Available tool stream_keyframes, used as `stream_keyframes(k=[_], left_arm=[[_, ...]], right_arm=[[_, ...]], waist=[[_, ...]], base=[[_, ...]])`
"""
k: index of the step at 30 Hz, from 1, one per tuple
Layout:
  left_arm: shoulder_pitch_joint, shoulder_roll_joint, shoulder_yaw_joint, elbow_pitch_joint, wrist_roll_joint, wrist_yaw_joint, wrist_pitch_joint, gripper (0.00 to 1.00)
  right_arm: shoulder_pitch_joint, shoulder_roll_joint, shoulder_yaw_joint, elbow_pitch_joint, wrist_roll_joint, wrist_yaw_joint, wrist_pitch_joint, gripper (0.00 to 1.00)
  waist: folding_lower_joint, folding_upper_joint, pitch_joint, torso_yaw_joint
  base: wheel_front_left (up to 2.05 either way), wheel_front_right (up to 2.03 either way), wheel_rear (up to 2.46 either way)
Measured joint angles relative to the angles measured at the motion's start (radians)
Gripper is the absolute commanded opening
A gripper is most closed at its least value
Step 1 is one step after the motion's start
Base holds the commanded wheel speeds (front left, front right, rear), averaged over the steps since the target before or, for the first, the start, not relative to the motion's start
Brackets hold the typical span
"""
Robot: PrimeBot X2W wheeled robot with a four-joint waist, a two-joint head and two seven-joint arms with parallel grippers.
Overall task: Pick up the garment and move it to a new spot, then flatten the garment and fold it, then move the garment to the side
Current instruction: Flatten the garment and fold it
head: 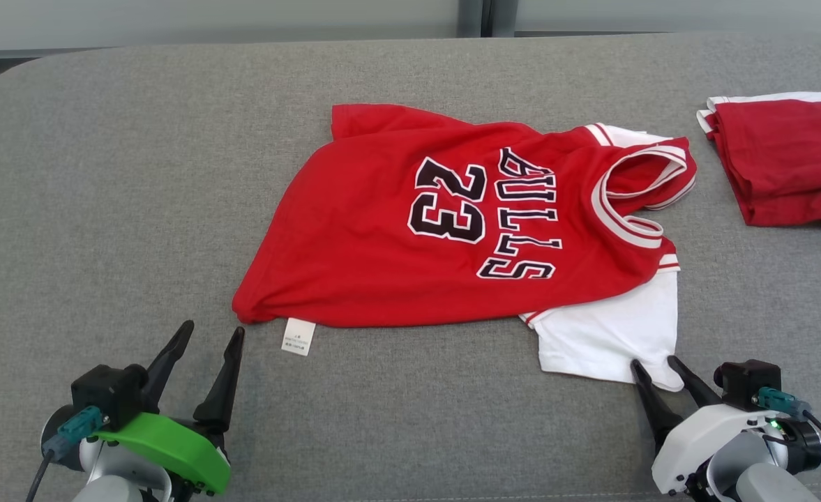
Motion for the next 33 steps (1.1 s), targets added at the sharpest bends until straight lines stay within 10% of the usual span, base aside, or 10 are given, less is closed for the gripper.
stream_keyframes(k=[3, 30, 33], left_arm=[[-0.014, -0.005, 0.004, 0.032, -0.014, -0.008, 0.005, 1.0], [-0.161, -0.031, -0.03, 0.284, -0.027, -0.08, 0.065, 1.0], [-0.169, -0.031, -0.034, 0.291, -0.027, -0.084, 0.065, 0.81]], right_arm=[[-0.021, 0.004, -0.001, 0.013, 0.002, 0.009, -0.003, 0.0], [-0.107, 0.025, 0.005, 0.082, 0.002, 0.06, -0.048, 0.0], [-0.11, 0.025, 0.004, 0.089, 0.002, 0.06, -0.055, 0.0]], waist=[[0.0, 0.0, 0.009, -0.002], [0.0, 0.0, 0.059, -0.086], [0.0, 0.0, 0.058, -0.085]], base=[[0.0, 0.0, 0.0], [0.0, 0.0, 0.0], [0.0, 0.0, 0.0]])
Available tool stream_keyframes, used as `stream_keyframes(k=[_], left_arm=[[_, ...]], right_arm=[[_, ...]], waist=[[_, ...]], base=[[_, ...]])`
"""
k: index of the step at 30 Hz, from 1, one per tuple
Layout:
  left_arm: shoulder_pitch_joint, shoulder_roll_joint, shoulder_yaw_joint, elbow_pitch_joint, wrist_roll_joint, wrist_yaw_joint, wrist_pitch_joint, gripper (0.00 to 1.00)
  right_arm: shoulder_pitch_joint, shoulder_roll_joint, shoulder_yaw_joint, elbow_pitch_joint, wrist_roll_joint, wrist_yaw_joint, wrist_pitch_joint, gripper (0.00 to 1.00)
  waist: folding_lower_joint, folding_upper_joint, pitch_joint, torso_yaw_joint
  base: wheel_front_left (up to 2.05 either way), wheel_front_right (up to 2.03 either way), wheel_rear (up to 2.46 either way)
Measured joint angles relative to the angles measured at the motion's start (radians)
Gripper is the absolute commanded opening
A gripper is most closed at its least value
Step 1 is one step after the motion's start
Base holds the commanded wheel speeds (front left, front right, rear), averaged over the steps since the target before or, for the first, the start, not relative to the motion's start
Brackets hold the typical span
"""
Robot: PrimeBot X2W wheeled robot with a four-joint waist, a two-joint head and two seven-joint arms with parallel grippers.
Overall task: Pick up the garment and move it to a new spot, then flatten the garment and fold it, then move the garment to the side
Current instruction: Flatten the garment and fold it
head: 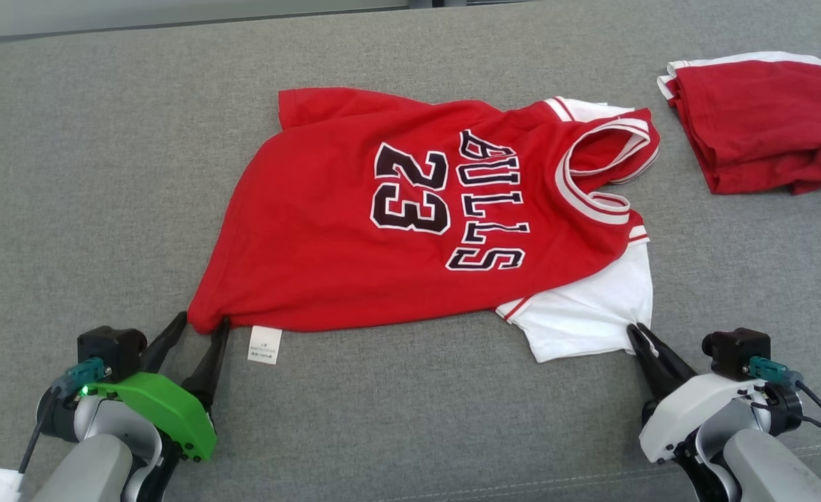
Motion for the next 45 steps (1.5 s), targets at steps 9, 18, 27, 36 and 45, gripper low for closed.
stream_keyframes(k=[9, 18, 27, 36, 45], left_arm=[[-0.027, -0.027, -0.019, 0.033, 0.0, -0.016, -0.004, 0.0], [-0.051, -0.007, -0.01, 0.028, -0.042, -0.029, 0.006, 0.0], [-0.086, 0.117, 0.037, -0.191, -0.188, -0.046, 0.085, 0.0], [-0.083, 0.244, 0.072, -0.616, -0.42, -0.046, 0.2, 0.0], [-0.112, 0.411, 0.211, -0.914, -0.563, 0.005, 0.396, 0.0]], right_arm=[[-0.013, -0.003, -0.004, 0.022, 0.0, 0.004, -0.009, 0.0], [-0.075, -0.021, -0.013, -0.002, 0.027, 0.043, -0.008, 0.0], [-0.216, -0.135, -0.124, -0.363, 0.19, 0.071, -0.008, 0.0], [-0.172, -0.297, -0.303, -0.717, 0.394, 0.071, 0.072, 0.0], [-0.16, -0.465, -0.505, -1.007, 0.581, 0.036, 0.263, 0.0]], waist=[[0.0, 0.0, -0.001, 0.006], [0.0, 0.0, -0.028, 0.003], [0.0, 0.0001, -0.111, -0.018], [0.0, 0.0001, -0.216, -0.045], [0.0, 0.0, -0.225, -0.067]], base=[[0.0, 0.0, 0.0], [0.0, 0.0, 0.0], [0.0, 0.0, 0.0], [0.0, 0.0, 0.0], [0.0, 0.0, 0.0]])
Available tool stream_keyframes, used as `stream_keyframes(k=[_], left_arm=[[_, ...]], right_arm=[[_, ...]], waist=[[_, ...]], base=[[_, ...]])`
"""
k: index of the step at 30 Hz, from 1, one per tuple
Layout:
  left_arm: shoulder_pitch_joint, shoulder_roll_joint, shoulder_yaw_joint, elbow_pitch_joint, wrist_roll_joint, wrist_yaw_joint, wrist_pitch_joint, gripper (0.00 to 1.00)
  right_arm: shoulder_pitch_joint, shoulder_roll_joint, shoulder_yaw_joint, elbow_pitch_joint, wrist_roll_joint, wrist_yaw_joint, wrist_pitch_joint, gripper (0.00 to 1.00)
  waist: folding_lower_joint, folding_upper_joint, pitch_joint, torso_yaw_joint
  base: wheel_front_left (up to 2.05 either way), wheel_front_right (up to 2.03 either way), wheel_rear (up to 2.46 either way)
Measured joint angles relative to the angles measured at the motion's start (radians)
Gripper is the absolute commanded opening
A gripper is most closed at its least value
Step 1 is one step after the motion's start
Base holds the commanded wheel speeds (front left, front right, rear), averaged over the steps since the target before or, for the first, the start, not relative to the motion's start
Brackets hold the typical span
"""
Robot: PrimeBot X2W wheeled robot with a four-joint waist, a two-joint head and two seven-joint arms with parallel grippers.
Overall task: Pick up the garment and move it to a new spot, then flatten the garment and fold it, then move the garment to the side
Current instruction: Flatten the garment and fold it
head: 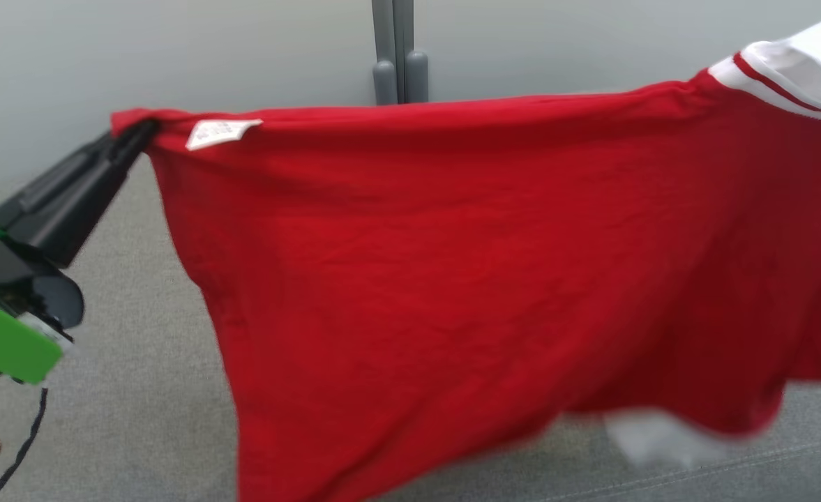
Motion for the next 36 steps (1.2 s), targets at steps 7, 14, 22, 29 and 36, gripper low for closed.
stream_keyframes(k=[7, 14, 22, 29, 36], left_arm=[[-0.03, 0.007, -0.013, 0.077, -0.115, 0.094, 0.132, 0.0], [-0.235, -0.063, -0.051, 0.308, -0.087, 0.164, 0.179, 0.0], [-0.706, -0.117, 0.023, 0.404, 0.254, 0.167, -0.042, 0.0], [-0.596, -0.281, -0.162, 0.423, 0.396, 0.099, -0.218, 0.0], [-0.175, -0.33, -0.307, 0.627, 0.459, 0.067, -0.385, 0.0]], right_arm=[[-0.001, 0.024, 0.084, 0.041, 0.151, -0.048, 0.143, 0.0], [-0.207, 0.099, 0.251, 0.177, 0.133, -0.123, 0.222, 0.0], [-0.82, 0.238, 0.231, 0.297, -0.084, -0.216, 0.084, 0.0], [-0.626, 0.279, 0.324, 0.297, -0.135, -0.204, 0.032, 0.0], [0.005, 0.364, 0.416, 0.361, -0.133, -0.205, -0.06, 0.0]], waist=[[0.0, 0.0, 0.075, 0.016], [0.0, 0.0, 0.163, 0.052], [0.0, 0.0, 0.275, 0.081], [0.0001, 0.0, 0.377, 0.082], [0.0001, 0.0, 0.47, 0.087]], base=[[0.0, 0.0, 0.0], [0.0, 0.0, 0.0], [0.0, 0.0, 0.0], [0.0, 0.0, 0.0], [0.0, 0.0, 0.0]])
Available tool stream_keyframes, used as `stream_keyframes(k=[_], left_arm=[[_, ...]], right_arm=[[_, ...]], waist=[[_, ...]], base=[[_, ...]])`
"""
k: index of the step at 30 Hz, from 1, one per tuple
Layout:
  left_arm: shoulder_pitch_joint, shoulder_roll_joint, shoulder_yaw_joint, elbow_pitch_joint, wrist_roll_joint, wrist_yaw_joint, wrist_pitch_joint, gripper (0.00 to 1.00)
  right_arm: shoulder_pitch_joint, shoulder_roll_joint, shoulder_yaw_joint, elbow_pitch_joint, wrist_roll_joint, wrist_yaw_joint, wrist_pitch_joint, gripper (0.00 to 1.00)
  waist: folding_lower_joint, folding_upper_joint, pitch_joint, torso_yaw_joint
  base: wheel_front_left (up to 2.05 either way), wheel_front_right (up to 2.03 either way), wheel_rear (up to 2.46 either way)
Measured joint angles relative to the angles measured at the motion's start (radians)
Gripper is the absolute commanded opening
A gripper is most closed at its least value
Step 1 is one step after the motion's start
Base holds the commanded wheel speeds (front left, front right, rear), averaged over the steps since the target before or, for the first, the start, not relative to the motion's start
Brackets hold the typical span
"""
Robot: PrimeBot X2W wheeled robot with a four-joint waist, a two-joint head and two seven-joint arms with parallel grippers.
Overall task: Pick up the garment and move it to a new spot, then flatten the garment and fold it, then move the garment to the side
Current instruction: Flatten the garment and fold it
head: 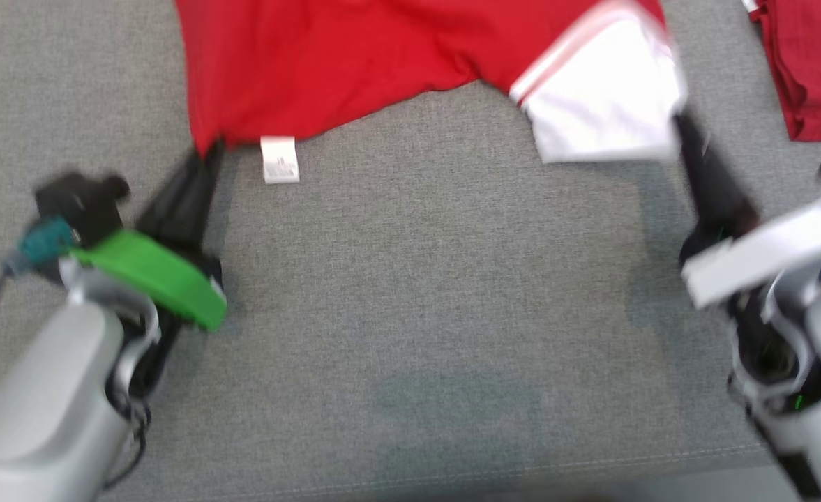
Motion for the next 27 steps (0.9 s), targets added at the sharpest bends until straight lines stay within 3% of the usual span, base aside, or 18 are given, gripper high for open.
stream_keyframes(k=[4, 10, 16, 22, 27], left_arm=[[0.088, -0.028, -0.008, 0.117, -0.003, -0.011, -0.102, 0.0], [0.097, -0.085, 0.062, 0.21, -0.057, -0.024, -0.099, 0.0], [0.134, -0.036, 0.111, 0.277, -0.071, -0.068, -0.084, 0.0], [0.187, -0.012, 0.082, 0.294, -0.065, -0.093, -0.081, 0.0], [0.242, -0.01, 0.081, 0.314, -0.072, -0.101, -0.081, 0.0]], right_arm=[[0.158, 0.032, 0.039, 0.095, -0.006, 0.013, -0.079, 0.0], [0.18, 0.038, 0.054, 0.158, -0.027, 0.057, -0.158, 0.0], [0.2, -0.034, 0.093, 0.188, -0.091, 0.107, -0.169, 0.0], [0.264, -0.091, 0.116, 0.188, -0.121, 0.125, -0.168, 0.0], [0.328, -0.088, 0.151, 0.156, -0.122, 0.133, -0.167, 0.0]], waist=[[0.0, 0.0, 0.011, 0.011], [0.0, 0.0, -0.027, 0.019], [-0.0001, 0.0, -0.104, 0.024], [-0.0001, 0.0, -0.185, 0.03], [-0.0002, 0.0, -0.244, 0.036]], base=[[0.0, 0.0, 0.0], [0.0, 0.0, 0.0], [0.0, 0.0, 0.0], [0.0, 0.0, 0.0], [0.0, 0.0, 0.0]])
